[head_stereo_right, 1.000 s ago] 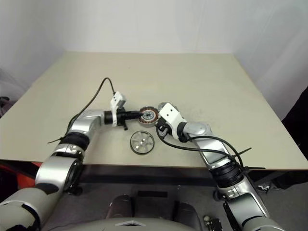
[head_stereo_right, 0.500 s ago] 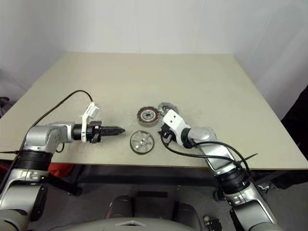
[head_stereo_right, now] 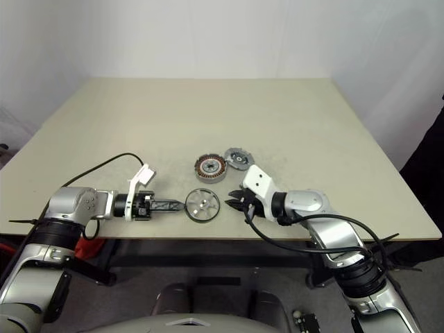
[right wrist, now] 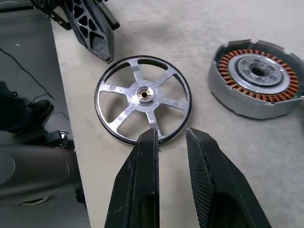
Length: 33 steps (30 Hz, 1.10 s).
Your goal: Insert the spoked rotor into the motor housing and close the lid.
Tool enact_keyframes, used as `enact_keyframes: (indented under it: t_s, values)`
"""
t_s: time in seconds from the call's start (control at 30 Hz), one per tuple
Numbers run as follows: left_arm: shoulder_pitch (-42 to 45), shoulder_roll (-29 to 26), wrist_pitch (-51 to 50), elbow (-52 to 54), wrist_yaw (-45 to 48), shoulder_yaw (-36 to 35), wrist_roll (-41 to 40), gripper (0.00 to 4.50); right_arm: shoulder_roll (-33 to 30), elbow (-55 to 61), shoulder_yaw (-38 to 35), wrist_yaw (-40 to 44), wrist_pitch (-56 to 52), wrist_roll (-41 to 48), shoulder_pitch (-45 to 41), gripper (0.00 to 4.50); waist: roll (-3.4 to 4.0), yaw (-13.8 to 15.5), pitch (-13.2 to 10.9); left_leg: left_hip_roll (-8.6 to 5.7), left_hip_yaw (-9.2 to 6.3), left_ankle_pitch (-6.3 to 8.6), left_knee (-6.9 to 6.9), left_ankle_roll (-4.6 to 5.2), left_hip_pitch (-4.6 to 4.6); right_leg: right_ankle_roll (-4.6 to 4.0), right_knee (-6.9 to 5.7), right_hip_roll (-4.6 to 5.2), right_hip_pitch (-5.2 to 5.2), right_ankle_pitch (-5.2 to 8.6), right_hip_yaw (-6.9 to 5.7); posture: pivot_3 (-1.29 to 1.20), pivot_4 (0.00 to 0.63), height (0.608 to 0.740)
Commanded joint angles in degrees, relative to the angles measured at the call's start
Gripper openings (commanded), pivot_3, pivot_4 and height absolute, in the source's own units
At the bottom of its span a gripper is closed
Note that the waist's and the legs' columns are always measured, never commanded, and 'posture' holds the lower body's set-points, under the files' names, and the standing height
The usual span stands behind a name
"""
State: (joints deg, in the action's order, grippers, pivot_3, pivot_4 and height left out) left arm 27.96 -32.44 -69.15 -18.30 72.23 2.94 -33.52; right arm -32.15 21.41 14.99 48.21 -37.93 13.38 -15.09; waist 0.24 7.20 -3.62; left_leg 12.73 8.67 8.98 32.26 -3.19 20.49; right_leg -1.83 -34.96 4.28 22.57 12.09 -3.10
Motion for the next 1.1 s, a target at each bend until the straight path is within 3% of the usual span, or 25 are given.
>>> enact_keyframes:
  t_s: [0.03, 0.13, 0.23, 0.57, 0.7, 1.1]
  values:
    - [1.3, -0.6, 1.1, -0.7, 0.4, -0.1, -0.8, 0.03, -0.1, 1.8, -0.7, -0.9, 0.9, 0.1, -0.7, 0.93, 0.00, 0.0, 0.0, 0.00, 0.00, 0.00, -0.01, 0.00, -0.05, 0.00, 0.05, 0.00, -0.06, 0.00, 0.00, 0.00, 0.000, 0.740]
    - [1.6, -0.9, 0.8, -1.6, 0.7, -0.5, -1.3, 0.57, 0.0, 1.5, -0.5, -1.4, 1.0, -0.1, -0.8, 0.93, 0.00, -0.1, 0.0, -0.02, 0.00, 0.03, -0.06, 0.04, -0.30, 0.02, 0.15, 0.00, -0.32, 0.01, 0.00, 0.00, 0.000, 0.740]
    - [2.1, -1.1, -0.2, -2.6, 0.2, -0.4, -1.2, 1.56, 0.0, 1.1, -0.3, -1.7, 1.2, -0.5, -1.1, 0.93, 0.00, 0.0, 0.0, -0.01, 0.00, 0.03, -0.10, 0.04, -0.39, 0.03, 0.16, 0.00, -0.37, 0.02, 0.00, 0.00, 0.000, 0.740]
    - [2.1, -0.9, 0.8, -3.9, -0.9, 0.5, 0.0, 1.56, 0.1, 0.4, -0.1, -2.2, 1.7, -1.5, -1.6, 0.93, 0.00, 0.0, 0.0, -0.02, 0.01, 0.03, -0.10, 0.04, -0.41, 0.03, 0.17, 0.00, -0.39, 0.02, 0.00, 0.00, 0.000, 0.740]
    - [2.6, -0.1, 0.4, -4.8, -2.3, 0.5, 0.0, 2.77, 0.3, 0.3, 0.0, -2.4, 1.8, -1.8, -1.6, 0.93, 0.00, -0.1, 0.0, -0.01, 0.00, 0.02, -0.10, 0.04, -0.41, 0.03, 0.16, 0.00, -0.38, 0.02, 0.00, 0.00, 0.000, 0.740]
    - [4.0, 4.4, 0.2, -8.3, -5.6, 0.0, -0.1, 2.77, 0.4, -0.2, 0.2, -2.8, 2.2, -2.7, -1.9, 0.93, 0.01, 0.1, 0.0, -0.05, -0.01, 0.03, -0.09, 0.04, -0.45, 0.03, 0.19, 0.02, -0.48, 0.02, 0.00, 0.00, 0.000, 0.740]
